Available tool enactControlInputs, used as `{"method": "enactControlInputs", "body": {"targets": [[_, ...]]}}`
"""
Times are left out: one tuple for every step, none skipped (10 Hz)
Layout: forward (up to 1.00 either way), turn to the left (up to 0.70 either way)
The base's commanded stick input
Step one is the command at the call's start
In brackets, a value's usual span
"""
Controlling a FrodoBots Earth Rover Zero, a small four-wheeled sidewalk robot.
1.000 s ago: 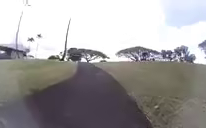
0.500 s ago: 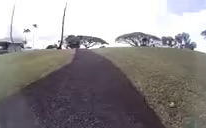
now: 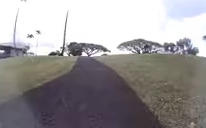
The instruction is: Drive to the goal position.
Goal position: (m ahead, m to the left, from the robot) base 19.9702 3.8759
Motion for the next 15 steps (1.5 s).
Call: {"method": "enactControlInputs", "body": {"targets": [[0.85,0.00],[0.85,0.00],[0.85,0.00],[0.85,0.00],[0.85,0.00],[0.85,0.00],[0.85,0.00],[0.85,0.00],[0.85,0.25],[0.85,0.32],[0.85,0.20],[0.85,0.00],[0.85,0.00],[0.85,0.00],[0.85,0.00]]}}
